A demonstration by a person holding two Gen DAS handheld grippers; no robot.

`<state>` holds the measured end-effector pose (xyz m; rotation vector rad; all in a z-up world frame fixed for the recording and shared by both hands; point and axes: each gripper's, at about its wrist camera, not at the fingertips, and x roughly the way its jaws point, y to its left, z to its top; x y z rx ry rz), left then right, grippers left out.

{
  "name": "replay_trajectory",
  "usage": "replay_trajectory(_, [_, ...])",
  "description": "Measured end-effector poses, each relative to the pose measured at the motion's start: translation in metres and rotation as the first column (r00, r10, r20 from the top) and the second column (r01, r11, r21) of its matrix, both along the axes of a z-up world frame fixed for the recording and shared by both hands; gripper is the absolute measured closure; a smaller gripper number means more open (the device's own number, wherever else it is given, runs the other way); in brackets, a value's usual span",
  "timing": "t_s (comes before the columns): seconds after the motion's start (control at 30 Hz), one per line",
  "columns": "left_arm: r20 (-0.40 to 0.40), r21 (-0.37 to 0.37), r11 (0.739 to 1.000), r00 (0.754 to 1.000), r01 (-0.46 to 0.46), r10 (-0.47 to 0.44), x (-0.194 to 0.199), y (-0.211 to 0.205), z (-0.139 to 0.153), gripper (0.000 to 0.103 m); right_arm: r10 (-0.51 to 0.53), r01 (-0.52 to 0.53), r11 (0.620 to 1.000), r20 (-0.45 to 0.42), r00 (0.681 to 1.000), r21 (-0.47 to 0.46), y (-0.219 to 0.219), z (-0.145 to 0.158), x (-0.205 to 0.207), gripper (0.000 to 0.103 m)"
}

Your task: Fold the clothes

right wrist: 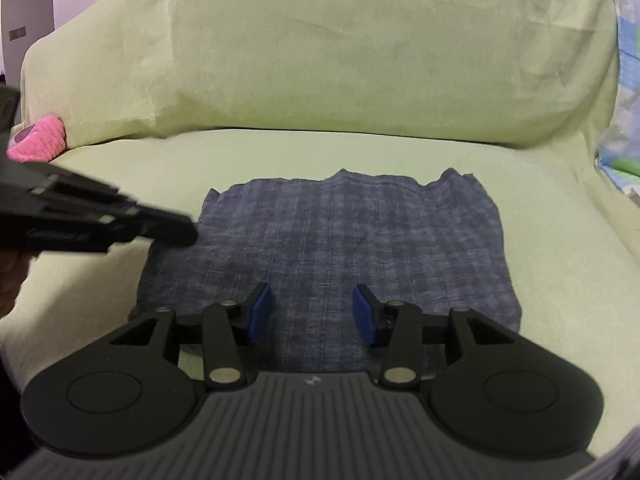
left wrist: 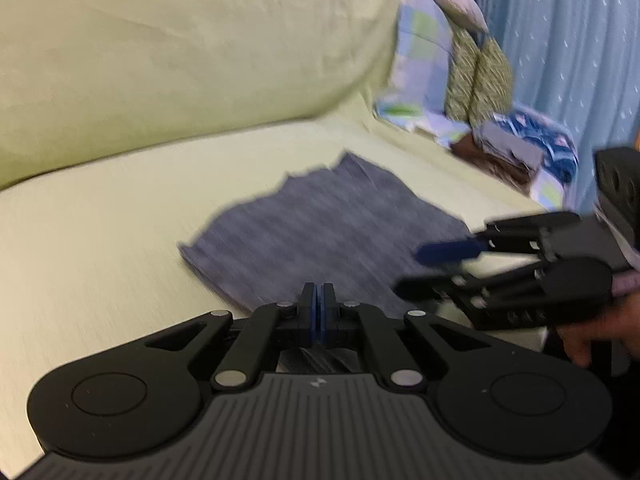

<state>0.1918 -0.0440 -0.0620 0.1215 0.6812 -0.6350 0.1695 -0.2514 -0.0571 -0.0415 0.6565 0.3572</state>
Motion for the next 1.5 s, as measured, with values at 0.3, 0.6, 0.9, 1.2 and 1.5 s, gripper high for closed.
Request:
replay_trajectory(0.3, [0.009, -0.032, 0.999, 1.0, -0.022, 0.023, -0.013, 0.011, 0.002, 0.103, 0.003, -0.002, 0.999, 0.01, 1.0, -0.04, 0.007, 0.011, -0.012, 0.062])
replay_trajectory(0.6, [0.026, -0.037, 0.999, 0.999, -0.034, 0.035, -0.027, 0.009, 0.007, 0.103, -0.02, 0.02, 0.999, -0.008, 1.0, -0.034, 0.005, 0.011, -0.014, 0.059])
replay_trajectory(0.9, [0.0, 0.043, 0.999, 0.999, -0.032, 0.032, -0.029, -0.008, 0.002, 0.103, -0.037, 0.035, 0.999, -0.054, 0.998, -0.024, -0.008, 0.009, -0.018, 0.055])
replay_trajectory(1.2, [-0.013, 0.069, 0.995, 0.998, -0.067, 0.068, -0.034, -0.015, 0.001, 0.103, -0.078, 0.081, 0.995, -0.049, 0.996, 0.06, -0.026, 0.01, -0.027, 0.054])
replay_trajectory(1.5, [-0.018, 0.093, 0.992, 0.996, -0.086, 0.088, -0.034, -0.021, 0.003, 0.103, -0.102, 0.107, 0.99, -0.06, 0.993, 0.09, -0.034, 0.014, -0.033, 0.051])
